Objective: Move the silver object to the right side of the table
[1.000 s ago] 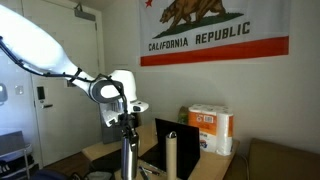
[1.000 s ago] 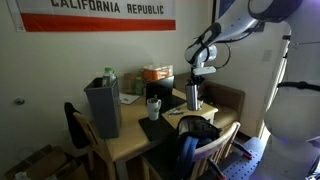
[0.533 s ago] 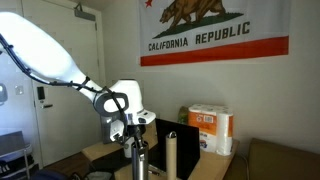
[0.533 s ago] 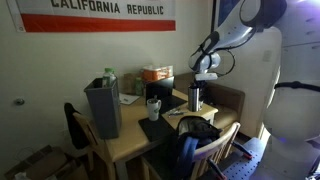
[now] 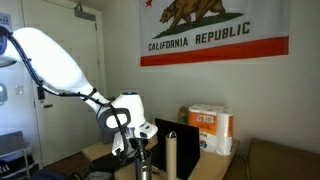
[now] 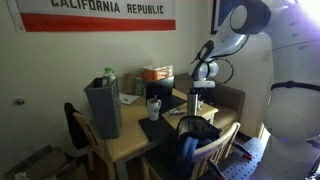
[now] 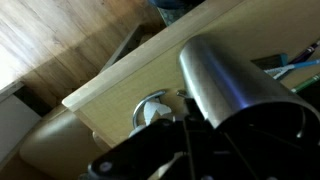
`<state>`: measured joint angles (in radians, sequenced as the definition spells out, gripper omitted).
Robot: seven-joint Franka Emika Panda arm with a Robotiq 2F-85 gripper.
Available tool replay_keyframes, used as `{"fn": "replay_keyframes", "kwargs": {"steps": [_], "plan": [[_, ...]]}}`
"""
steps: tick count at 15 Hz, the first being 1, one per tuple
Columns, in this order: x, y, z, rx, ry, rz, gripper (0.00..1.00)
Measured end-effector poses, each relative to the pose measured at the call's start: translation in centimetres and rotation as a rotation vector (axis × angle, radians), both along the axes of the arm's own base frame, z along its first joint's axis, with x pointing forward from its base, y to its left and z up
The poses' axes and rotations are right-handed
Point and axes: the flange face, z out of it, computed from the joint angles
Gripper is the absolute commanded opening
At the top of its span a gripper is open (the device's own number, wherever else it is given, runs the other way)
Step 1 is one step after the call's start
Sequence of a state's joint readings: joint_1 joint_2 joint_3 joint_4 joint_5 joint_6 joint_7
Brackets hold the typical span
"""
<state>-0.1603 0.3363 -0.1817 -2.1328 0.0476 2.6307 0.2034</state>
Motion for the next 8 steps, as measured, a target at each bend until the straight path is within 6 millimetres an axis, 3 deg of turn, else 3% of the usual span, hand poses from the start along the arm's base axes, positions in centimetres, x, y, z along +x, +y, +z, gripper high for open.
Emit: {"fn": "replay_keyframes", "kwargs": {"steps": [6, 7, 8], "plan": [[0.16, -0.15, -0.71, 0.007, -0.017, -0.020, 0.05], [0.20, -0.16, -0.73, 0.005, -0.021, -0.020, 0.30], [0.22, -0.16, -0.73, 0.004, -0.022, -0.020, 0.33]]}}
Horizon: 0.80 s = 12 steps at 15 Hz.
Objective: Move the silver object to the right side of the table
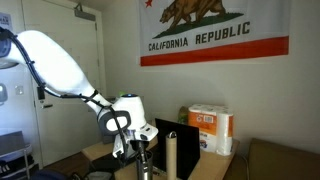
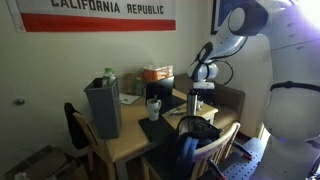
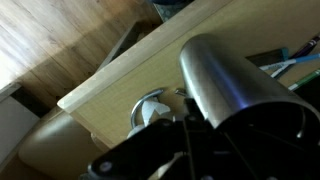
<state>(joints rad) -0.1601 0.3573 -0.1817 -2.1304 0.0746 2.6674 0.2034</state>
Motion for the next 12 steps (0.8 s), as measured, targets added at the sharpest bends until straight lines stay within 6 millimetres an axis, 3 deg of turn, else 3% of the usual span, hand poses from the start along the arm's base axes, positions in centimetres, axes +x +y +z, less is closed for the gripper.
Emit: {"fn": "replay_keyframes", "kwargs": {"steps": [9, 12], "plan": [[0.4, 0.3, 0.3, -0.008, -0.019, 0.008, 0.98], [0.9, 1.1, 1.3, -0.010, -0.038, 0.023, 1.00]]}}
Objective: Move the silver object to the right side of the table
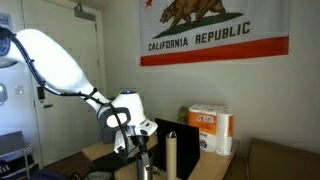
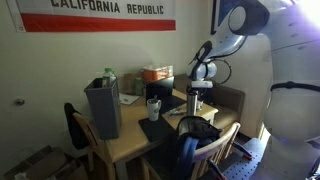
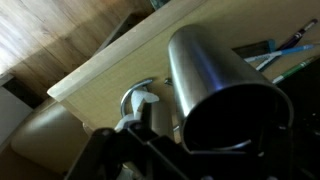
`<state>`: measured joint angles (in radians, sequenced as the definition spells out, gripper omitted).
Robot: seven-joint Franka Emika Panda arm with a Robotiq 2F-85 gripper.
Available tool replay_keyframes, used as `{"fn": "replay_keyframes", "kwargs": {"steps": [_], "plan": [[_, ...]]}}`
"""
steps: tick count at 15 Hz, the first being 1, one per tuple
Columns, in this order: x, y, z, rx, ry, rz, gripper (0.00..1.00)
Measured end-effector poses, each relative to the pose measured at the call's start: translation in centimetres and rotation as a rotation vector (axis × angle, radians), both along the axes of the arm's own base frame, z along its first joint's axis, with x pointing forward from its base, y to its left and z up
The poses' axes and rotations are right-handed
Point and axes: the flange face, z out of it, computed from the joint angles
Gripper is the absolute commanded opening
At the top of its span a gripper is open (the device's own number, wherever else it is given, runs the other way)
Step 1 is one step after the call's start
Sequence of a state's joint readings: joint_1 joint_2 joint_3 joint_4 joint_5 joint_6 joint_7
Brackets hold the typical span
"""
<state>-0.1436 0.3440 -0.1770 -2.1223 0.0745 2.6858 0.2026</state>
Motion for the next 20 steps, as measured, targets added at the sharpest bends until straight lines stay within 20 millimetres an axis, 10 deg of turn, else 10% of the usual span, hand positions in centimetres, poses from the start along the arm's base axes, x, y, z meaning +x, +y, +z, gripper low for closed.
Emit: {"fn": "replay_keyframes", "kwargs": {"steps": [7, 12, 16, 20], "plan": [[1.5, 3.6, 8.4, -0.040, -0.089, 0.104, 1.00], [1.5, 10.0, 15.3, -0.018, -0.081, 0.233, 1.00], [0.8, 15.5, 17.2, 0.002, -0.037, 0.331, 1.00], [0.8, 15.9, 17.0, 0.004, -0.032, 0.335, 1.00]]}}
